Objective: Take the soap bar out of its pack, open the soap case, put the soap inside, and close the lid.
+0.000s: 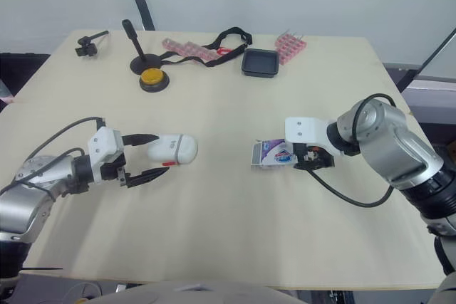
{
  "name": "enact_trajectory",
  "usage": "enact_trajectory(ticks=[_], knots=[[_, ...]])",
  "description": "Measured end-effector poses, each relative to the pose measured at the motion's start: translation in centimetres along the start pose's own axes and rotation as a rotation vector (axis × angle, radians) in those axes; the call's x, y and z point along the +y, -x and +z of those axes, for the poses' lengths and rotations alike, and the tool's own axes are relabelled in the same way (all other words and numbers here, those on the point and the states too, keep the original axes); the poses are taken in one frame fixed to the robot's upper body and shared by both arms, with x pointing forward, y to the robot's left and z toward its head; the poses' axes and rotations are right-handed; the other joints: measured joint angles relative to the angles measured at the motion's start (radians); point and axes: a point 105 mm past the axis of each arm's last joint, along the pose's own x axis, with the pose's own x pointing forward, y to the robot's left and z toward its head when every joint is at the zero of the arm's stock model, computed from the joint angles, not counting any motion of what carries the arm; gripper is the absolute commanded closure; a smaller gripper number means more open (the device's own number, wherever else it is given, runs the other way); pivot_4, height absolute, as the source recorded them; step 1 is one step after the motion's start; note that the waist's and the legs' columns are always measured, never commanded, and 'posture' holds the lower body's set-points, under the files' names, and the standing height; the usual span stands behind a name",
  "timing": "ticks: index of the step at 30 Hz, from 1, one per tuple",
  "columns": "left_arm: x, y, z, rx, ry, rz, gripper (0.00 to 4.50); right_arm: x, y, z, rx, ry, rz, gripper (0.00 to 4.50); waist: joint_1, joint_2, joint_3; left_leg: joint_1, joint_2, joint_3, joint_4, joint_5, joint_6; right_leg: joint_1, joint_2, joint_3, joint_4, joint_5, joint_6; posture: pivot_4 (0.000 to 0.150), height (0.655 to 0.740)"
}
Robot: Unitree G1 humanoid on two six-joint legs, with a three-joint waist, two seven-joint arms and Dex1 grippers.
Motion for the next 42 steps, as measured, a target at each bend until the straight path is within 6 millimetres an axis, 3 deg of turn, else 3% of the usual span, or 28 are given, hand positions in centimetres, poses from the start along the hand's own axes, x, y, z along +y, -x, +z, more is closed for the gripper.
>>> enact_trajectory(ticks=[9,18,22,26,36,42], knots=[[-0.3,-0.4,-0.2,-0.011,0.021,0.002,0.00,0.1,0.0,-1.4,0.081,-0.003,0.012,1.42,0.002,0.000,0.000,-0.002,0.000,0.000,0.003,0.000,0.000,-0.001,0.000,0.000,0.002,0.000,0.000,0.150,0.7395],[-0.2,-0.6,0.0,-0.014,0.015,0.000,0.00,0.0,-0.1,-0.8,0.067,0.012,-0.012,1.42,0.001,0.000,0.000,-0.002,0.000,0.000,0.005,0.000,0.000,-0.001,0.000,0.000,0.004,0.000,0.000,0.150,0.7395],[0.0,-0.6,0.0,-0.011,0.009,0.001,0.00,1.0,-0.1,-0.1,0.042,0.066,0.014,1.42,0.005,0.000,0.000,-0.002,0.000,0.000,0.004,0.000,0.000,-0.001,0.000,0.000,0.004,0.000,0.000,0.150,0.7395],[0.0,-0.7,0.1,-0.018,0.000,-0.002,0.00,0.1,-0.5,-1.5,0.075,-0.001,-0.027,1.42,0.001,0.000,0.000,-0.002,0.000,0.000,0.005,0.000,0.000,-0.001,-0.001,0.000,0.005,0.000,0.000,0.150,0.7395],[0.0,-0.7,0.1,-0.019,-0.004,-0.004,0.00,-0.3,-0.6,0.2,0.012,0.013,-0.028,1.42,0.002,0.000,0.000,-0.002,0.000,0.000,0.006,0.000,0.000,-0.002,0.000,0.000,0.005,0.000,0.000,0.150,0.7395],[-0.2,-0.6,-0.2,-0.012,0.004,-0.003,0.00,0.2,-1.0,0.0,0.016,0.018,-0.006,1.42,-0.001,0.000,0.000,-0.003,0.000,0.000,0.006,0.000,0.000,-0.002,0.000,0.000,0.006,0.000,0.000,0.150,0.7395]])
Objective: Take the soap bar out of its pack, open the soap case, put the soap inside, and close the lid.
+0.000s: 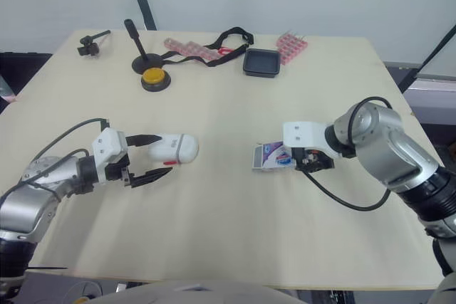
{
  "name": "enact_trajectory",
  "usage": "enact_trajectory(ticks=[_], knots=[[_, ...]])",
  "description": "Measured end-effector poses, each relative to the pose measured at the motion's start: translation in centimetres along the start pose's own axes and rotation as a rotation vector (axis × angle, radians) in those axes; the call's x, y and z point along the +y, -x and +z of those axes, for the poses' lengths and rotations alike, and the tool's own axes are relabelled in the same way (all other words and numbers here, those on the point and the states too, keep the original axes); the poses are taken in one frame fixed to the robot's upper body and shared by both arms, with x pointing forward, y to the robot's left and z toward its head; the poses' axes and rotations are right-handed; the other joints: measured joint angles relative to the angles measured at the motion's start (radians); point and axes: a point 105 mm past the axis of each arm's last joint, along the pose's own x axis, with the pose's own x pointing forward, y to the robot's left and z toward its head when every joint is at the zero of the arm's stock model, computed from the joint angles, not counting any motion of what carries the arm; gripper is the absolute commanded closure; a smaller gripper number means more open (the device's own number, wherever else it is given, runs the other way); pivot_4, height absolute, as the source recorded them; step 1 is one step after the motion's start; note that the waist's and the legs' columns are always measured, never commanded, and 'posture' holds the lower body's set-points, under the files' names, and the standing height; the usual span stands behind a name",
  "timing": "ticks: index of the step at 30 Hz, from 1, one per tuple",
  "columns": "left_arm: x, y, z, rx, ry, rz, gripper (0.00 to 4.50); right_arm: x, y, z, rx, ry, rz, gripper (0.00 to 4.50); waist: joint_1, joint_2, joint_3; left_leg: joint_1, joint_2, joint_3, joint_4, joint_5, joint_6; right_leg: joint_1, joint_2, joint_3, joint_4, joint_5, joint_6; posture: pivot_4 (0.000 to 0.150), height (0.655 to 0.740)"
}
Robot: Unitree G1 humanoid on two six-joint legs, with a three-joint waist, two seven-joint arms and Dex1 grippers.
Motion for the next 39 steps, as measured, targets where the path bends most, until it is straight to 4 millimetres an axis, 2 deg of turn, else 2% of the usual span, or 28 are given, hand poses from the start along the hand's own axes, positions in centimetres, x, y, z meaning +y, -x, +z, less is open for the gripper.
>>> enact_trajectory(ticks=[2,4,6,8,18,22,23,28,39], knots=[[0.0,0.0,0.0,0.001,-0.001,0.000,0.00,0.4,0.0,-0.1,0.002,0.004,0.015,1.42,0.001,0.001,0.000,0.000,0.000,0.000,0.000,0.000,0.000,-0.001,0.000,0.000,0.000,0.000,0.000,0.150,0.7395],[-0.2,0.1,-0.2,0.006,0.006,0.000,0.00,1.5,0.0,0.7,-0.028,0.028,0.063,1.42,0.002,0.001,0.000,0.000,0.000,0.000,-0.001,0.000,0.000,-0.001,0.000,0.000,0.000,0.000,0.000,0.150,0.7395],[-0.1,0.0,-0.1,0.004,0.001,0.000,0.00,0.7,-0.4,0.8,-0.035,0.014,0.026,1.42,-0.002,0.000,0.000,0.000,0.000,0.000,0.001,0.000,0.000,-0.001,0.000,0.000,0.001,0.000,0.000,0.150,0.7395],[-0.1,0.0,-0.1,0.004,0.000,0.001,0.00,-0.2,-0.4,-0.2,-0.003,-0.025,-0.014,1.42,0.001,0.000,0.000,0.001,0.000,0.000,0.001,0.000,0.000,-0.001,-0.001,0.000,0.001,0.000,0.000,0.150,0.7395],[-0.1,0.0,-0.2,0.012,-0.006,0.001,0.00,-0.2,-0.7,0.4,-0.033,-0.049,-0.005,1.42,0.002,0.000,0.000,0.001,0.000,0.000,0.000,0.000,0.000,-0.001,0.000,0.000,0.000,0.000,0.000,0.150,0.7395],[-0.1,0.0,-0.2,0.012,-0.007,-0.002,0.00,-0.3,-0.6,0.6,-0.041,-0.027,-0.006,0.21,0.002,0.000,0.000,0.001,0.000,0.000,0.000,0.000,0.000,-0.001,0.000,0.000,0.000,0.000,0.000,0.150,0.7395],[-0.1,0.0,-0.1,0.012,-0.008,-0.002,0.00,-0.3,-0.6,0.6,-0.042,-0.025,-0.006,0.05,0.002,0.000,0.000,0.001,0.000,0.000,0.000,0.000,0.000,-0.001,0.000,0.000,0.000,0.000,0.000,0.150,0.7395],[0.0,0.0,-0.1,0.011,-0.009,-0.002,0.00,-0.2,-0.7,0.6,-0.044,-0.025,-0.010,0.05,0.002,0.000,0.000,0.001,0.000,0.000,0.000,0.000,0.000,-0.001,0.000,0.000,0.000,0.000,0.000,0.150,0.7395],[0.0,0.0,-0.1,0.011,-0.009,0.000,0.00,0.6,-1.6,-1.4,-0.014,-0.062,0.027,0.05,0.002,0.000,0.000,0.000,0.000,0.000,0.000,0.000,0.000,-0.001,0.000,0.000,0.000,0.000,0.000,0.150,0.7395]])
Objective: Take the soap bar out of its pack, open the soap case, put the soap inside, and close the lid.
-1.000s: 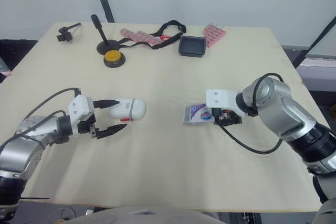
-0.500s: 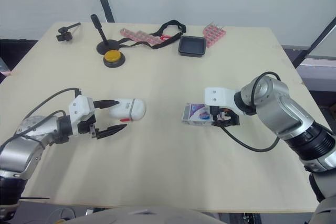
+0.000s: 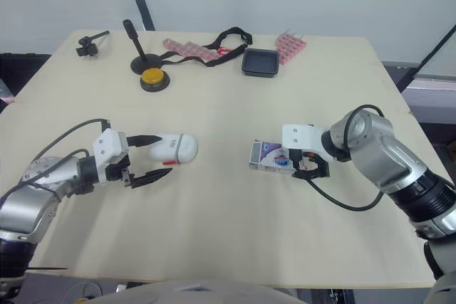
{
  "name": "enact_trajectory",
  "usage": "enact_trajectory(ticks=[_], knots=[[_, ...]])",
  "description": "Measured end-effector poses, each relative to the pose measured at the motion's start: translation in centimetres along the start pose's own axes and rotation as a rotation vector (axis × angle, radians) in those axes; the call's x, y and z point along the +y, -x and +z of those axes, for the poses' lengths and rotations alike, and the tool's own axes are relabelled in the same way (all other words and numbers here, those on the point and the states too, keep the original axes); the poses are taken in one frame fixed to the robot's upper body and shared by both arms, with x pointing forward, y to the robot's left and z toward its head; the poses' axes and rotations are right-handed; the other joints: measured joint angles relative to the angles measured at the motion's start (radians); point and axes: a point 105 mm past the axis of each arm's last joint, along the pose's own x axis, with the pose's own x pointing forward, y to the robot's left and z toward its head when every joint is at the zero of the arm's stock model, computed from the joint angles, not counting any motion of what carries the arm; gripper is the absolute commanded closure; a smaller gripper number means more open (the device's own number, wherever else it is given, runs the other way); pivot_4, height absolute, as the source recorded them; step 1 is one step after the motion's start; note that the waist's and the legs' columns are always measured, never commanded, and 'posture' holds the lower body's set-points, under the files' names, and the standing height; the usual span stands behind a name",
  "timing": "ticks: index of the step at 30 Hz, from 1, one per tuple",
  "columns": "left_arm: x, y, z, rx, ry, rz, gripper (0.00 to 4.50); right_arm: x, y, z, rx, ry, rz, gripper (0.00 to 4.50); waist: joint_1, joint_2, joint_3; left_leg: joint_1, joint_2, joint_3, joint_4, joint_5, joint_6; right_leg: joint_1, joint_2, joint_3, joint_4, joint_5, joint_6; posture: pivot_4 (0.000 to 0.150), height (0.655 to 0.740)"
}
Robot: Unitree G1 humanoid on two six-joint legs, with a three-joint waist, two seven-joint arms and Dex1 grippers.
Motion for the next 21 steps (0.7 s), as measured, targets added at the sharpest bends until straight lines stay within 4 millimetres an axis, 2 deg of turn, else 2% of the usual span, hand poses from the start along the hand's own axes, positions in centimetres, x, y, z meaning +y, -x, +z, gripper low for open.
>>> enact_trajectory(ticks=[9,13,21], knots=[[0.03,0.01,-0.02,0.001,0.000,0.004,0.00,-0.45,-0.53,-1.11,0.020,-0.019,-0.010,0.05,0.000,0.000,0.000,0.000,0.000,0.000,0.000,0.000,0.000,0.000,0.000,0.000,0.000,0.000,0.000,0.150,0.7395],[0.03,0.01,-0.03,0.002,-0.001,0.004,0.00,-0.56,-0.95,-0.69,0.000,-0.035,-0.006,1.20,-0.001,0.000,0.000,0.000,0.000,0.000,0.000,0.000,0.000,0.000,0.000,0.000,0.000,0.000,0.000,0.150,0.7395],[0.00,0.05,-0.20,0.010,-0.001,0.007,0.00,-0.43,-0.73,-0.94,0.013,-0.015,0.003,1.20,0.001,0.000,0.000,0.000,0.000,0.000,0.000,0.000,0.000,0.000,0.000,0.000,0.000,0.000,0.000,0.150,0.7395]])
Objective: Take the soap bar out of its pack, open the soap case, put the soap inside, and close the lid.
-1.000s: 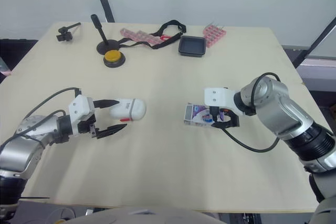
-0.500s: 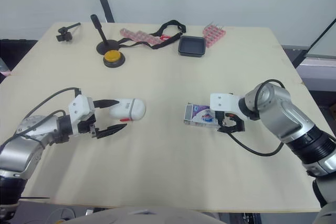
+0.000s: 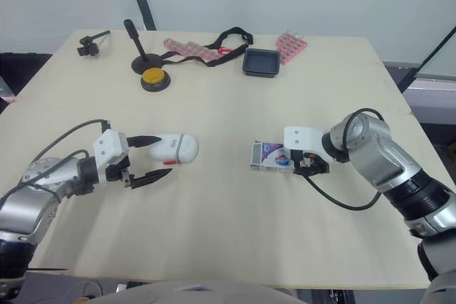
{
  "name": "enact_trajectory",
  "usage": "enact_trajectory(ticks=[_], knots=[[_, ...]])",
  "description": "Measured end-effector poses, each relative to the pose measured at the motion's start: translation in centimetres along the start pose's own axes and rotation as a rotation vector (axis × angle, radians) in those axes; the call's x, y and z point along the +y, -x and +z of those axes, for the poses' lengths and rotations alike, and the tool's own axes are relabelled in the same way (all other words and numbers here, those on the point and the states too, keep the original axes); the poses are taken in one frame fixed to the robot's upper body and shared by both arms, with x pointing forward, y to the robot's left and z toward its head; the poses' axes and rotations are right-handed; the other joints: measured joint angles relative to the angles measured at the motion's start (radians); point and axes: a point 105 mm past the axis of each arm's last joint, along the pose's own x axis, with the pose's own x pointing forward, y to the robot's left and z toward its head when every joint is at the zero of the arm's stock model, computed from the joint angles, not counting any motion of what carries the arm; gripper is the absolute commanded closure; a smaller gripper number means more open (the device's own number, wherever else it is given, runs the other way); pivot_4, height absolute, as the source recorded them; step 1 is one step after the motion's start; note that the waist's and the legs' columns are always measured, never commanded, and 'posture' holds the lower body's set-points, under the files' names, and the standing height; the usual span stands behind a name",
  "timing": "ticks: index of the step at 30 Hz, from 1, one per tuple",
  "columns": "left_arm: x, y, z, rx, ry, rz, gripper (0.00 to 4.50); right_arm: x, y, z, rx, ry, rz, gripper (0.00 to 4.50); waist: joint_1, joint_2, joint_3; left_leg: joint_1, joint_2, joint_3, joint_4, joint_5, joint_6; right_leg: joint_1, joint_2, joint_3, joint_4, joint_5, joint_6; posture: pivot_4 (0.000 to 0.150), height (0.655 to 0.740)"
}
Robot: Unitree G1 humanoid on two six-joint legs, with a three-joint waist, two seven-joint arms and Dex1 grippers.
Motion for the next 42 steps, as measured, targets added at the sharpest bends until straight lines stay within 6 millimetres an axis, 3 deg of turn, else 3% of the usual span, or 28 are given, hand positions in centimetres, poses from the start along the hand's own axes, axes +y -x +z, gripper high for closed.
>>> enact_trajectory(ticks=[6,7,11,18,27,36,42], knots=[[0.0,0.0,0.0,0.000,-0.001,0.002,0.00,0.1,0.3,-0.3,0.014,0.007,0.010,1.20,-0.001,0.000,0.000,0.000,0.000,0.000,0.000,0.000,0.000,0.000,0.000,0.000,0.000,0.000,0.000,0.150,0.7395],[0.0,0.0,0.0,0.002,-0.003,0.003,0.00,0.2,0.3,-0.3,0.014,0.007,0.012,1.78,-0.002,0.000,0.000,0.000,0.000,0.000,0.000,0.000,0.000,0.000,0.000,0.000,0.000,0.000,0.000,0.150,0.7395],[0.0,0.0,0.0,0.001,-0.006,0.006,0.00,0.1,0.5,-0.2,0.011,0.009,0.009,2.83,-0.001,0.000,0.000,0.000,0.000,0.000,0.000,0.000,0.000,0.000,0.000,0.000,0.000,0.000,0.000,0.150,0.7395],[0.0,0.0,0.0,0.000,-0.007,0.007,0.00,-0.2,0.7,0.0,0.013,-0.003,0.000,2.83,-0.001,0.000,0.000,0.000,0.000,0.000,0.000,0.000,0.000,0.000,0.000,0.000,0.000,0.000,0.000,0.150,0.7395],[0.0,-0.1,0.1,-0.006,-0.010,0.006,0.00,-2.3,3.7,3.7,-0.007,0.108,-0.109,2.83,0.000,0.000,0.000,0.001,0.000,0.000,0.000,0.000,0.000,0.000,0.000,0.000,0.000,0.000,0.000,0.150,0.7395],[-0.2,-0.3,0.1,-0.012,-0.010,-0.002,0.00,-1.1,3.6,2.7,0.116,0.167,-0.061,2.83,0.000,0.000,0.000,0.000,0.000,0.000,0.000,0.000,0.000,0.000,0.000,0.000,0.000,0.000,0.000,0.150,0.7395],[-0.2,-0.3,0.1,-0.012,-0.009,-0.006,0.00,-1.4,3.5,1.8,0.162,0.169,-0.060,2.83,-0.001,0.000,0.000,0.000,0.000,0.000,0.000,0.000,0.000,0.000,0.000,0.000,0.000,0.000,0.000,0.150,0.7395]])
